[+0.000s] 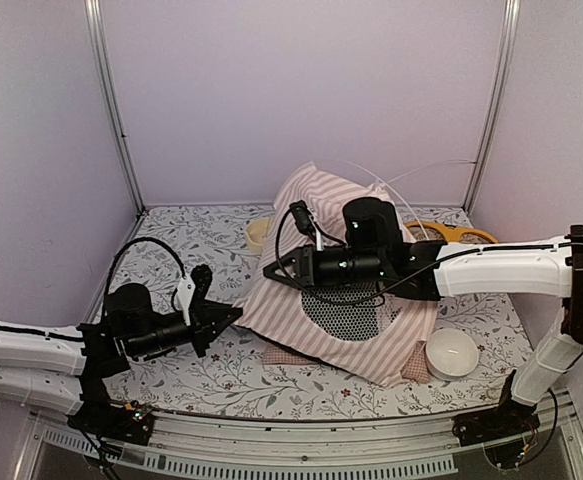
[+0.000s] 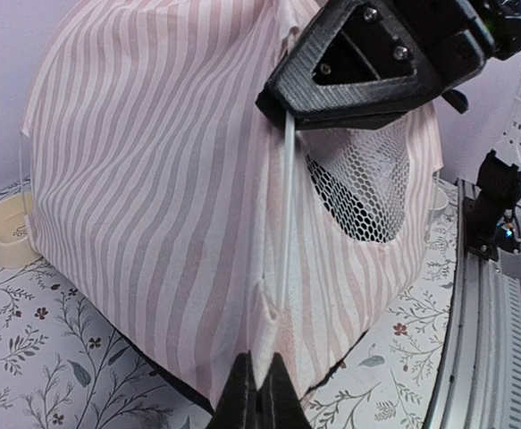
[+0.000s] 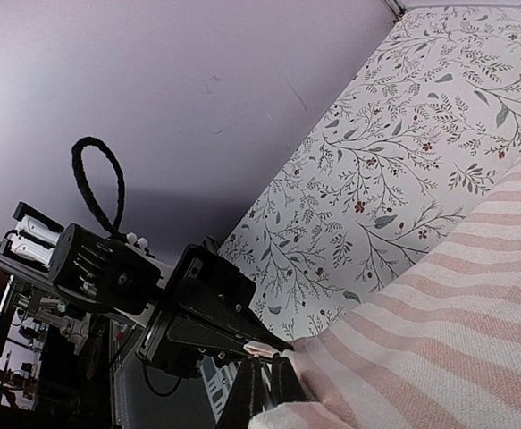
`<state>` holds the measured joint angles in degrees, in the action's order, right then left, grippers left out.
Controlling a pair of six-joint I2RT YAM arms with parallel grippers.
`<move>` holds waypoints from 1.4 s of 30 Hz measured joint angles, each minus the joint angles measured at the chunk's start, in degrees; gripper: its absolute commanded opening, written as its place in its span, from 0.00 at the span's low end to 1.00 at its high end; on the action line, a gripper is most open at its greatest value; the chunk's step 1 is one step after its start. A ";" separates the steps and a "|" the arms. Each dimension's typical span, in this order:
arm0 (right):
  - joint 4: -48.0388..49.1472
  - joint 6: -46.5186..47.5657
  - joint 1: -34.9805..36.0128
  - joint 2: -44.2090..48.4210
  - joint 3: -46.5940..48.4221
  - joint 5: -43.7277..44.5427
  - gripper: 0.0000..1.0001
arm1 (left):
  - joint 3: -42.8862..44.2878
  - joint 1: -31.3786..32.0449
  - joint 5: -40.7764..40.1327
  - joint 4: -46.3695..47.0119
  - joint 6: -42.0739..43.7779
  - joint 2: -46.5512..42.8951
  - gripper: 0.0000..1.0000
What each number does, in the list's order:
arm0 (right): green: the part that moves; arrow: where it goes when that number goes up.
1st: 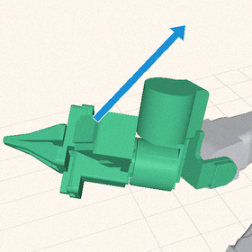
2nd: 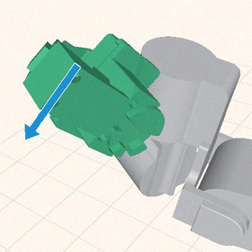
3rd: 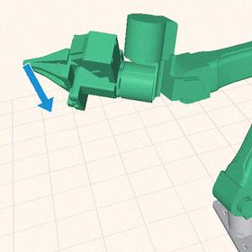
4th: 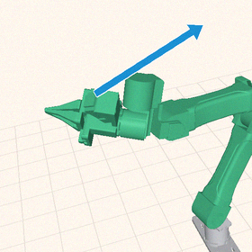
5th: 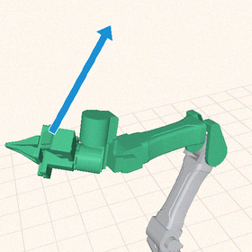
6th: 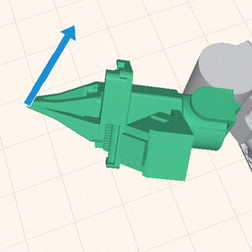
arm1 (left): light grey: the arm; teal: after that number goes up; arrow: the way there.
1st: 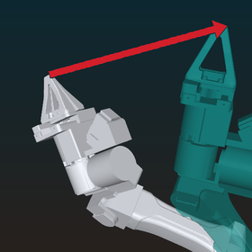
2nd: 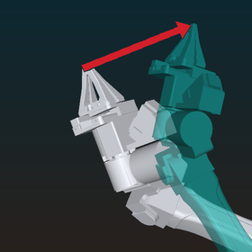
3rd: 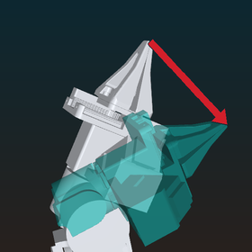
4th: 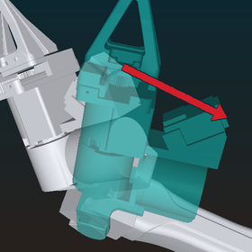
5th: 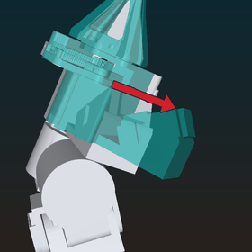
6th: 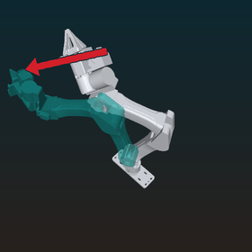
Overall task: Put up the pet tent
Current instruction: Insert the tent pole into the pole socket of the pet tent.
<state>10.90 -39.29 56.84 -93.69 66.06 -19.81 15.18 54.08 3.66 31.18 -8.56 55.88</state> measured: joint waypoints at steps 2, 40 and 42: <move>-0.13 0.13 0.00 -0.15 0.17 0.02 0.00 | 0.00 0.00 0.15 -0.22 0.04 0.00 0.00; -2.38 1.27 0.15 -2.38 3.17 0.81 0.00 | 0.94 0.00 0.24 -3.10 0.39 -1.27 0.00; -3.39 1.79 0.22 -2.78 4.22 1.07 0.00 | 1.40 0.00 0.22 -3.37 0.46 -1.20 0.00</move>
<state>7.51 -37.50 57.06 -96.47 70.28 -18.74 16.58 54.08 3.88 27.81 -8.10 54.68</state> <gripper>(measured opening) 0.029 0.014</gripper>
